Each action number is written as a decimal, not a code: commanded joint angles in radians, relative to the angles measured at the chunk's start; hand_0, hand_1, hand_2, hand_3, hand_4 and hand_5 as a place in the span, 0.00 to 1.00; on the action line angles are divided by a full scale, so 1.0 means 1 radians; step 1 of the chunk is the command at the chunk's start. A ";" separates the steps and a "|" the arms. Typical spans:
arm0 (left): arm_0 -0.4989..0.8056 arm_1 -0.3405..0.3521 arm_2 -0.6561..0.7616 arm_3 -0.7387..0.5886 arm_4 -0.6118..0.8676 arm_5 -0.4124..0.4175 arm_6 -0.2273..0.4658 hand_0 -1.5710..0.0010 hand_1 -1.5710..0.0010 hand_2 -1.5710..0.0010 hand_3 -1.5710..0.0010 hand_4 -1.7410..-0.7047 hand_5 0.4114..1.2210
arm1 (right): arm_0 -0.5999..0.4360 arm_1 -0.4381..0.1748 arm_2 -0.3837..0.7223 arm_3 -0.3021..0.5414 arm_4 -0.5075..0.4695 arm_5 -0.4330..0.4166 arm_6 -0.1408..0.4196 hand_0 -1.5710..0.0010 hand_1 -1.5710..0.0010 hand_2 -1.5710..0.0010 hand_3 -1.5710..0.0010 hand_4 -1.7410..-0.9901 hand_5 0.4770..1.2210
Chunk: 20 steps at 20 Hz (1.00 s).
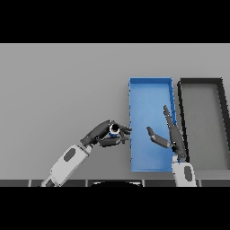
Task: Pick up the blue pipe and place it into the blue bin.
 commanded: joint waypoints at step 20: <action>-0.025 0.003 0.001 0.019 -0.020 -0.005 0.013 0.00 0.00 0.00 0.06 0.00 1.00 | -0.333 -0.211 0.116 -0.232 -0.511 0.435 0.312 1.00 1.00 1.00 1.00 0.57 0.05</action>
